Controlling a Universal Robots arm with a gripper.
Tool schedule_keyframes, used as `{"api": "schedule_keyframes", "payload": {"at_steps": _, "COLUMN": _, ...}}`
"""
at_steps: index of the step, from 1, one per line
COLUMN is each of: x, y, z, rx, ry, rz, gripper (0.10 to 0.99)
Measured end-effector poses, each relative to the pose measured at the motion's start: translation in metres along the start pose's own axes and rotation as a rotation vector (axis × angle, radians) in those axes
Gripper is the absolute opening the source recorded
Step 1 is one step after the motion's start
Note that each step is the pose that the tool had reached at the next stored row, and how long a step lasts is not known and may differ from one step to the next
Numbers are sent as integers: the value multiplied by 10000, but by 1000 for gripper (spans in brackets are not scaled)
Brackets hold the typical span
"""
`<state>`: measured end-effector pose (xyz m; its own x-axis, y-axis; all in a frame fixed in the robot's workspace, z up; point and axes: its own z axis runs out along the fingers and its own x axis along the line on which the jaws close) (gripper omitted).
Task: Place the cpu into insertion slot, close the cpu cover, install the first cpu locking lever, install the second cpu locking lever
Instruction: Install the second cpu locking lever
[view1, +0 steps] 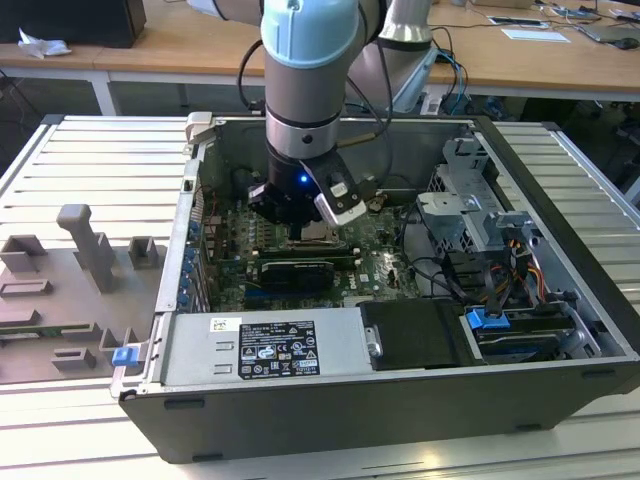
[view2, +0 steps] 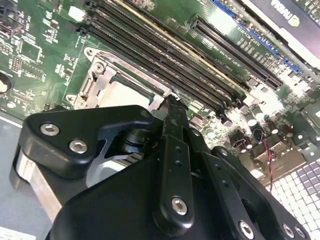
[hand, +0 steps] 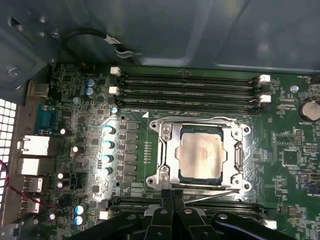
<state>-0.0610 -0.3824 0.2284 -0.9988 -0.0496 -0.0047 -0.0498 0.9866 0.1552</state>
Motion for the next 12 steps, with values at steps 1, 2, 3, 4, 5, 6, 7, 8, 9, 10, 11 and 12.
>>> {"api": "schedule_keyframes", "payload": {"at_steps": 1, "x": 1, "y": -4, "z": 13, "rx": -13, "ry": 0, "rz": 0, "gripper": 106}}
{"api": "schedule_keyframes", "payload": {"at_steps": 2, "x": 2, "y": -7, "z": 28, "rx": -27, "ry": -1, "rz": 0, "gripper": 106}}
{"api": "schedule_keyframes", "payload": {"at_steps": 3, "x": 2, "y": -10, "z": 43, "rx": -38, "ry": -2, "rz": 1, "gripper": 106}}
{"api": "schedule_keyframes", "payload": {"at_steps": 4, "x": 3, "y": -13, "z": 60, "rx": -49, "ry": -2, "rz": 1, "gripper": 106}}
{"api": "schedule_keyframes", "payload": {"at_steps": 5, "x": 5, "y": -20, "z": 96, "rx": -76, "ry": -3, "rz": -1, "gripper": 106}}
{"api": "schedule_keyframes", "payload": {"at_steps": 6, "x": 7, "y": -23, "z": 106, "rx": -96, "ry": -3, "rz": -2, "gripper": 106}}
{"api": "schedule_keyframes", "payload": {"at_steps": 7, "x": 11, "y": -40, "z": 111, "rx": -176, "ry": -6, "rz": -5, "gripper": 106}}
{"api": "schedule_keyframes", "payload": {"at_steps": 8, "x": 15, "y": -69, "z": 112, "rx": -360, "ry": -17, "rz": -3, "gripper": 106}}
{"api": "schedule_keyframes", "payload": {"at_steps": 9, "x": 19, "y": -86, "z": 110, "rx": -465, "ry": -21, "rz": -3, "gripper": 106}}
{"api": "schedule_keyframes", "payload": {"at_steps": 10, "x": 23, "y": -106, "z": 108, "rx": -571, "ry": -27, "rz": -4, "gripper": 106}}
{"api": "schedule_keyframes", "payload": {"at_steps": 11, "x": 28, "y": -121, "z": 107, "rx": -646, "ry": -31, "rz": -4, "gripper": 106}}
{"api": "schedule_keyframes", "payload": {"at_steps": 12, "x": 34, "y": -131, "z": 107, "rx": -693, "ry": -34, "rz": -4, "gripper": 106}}
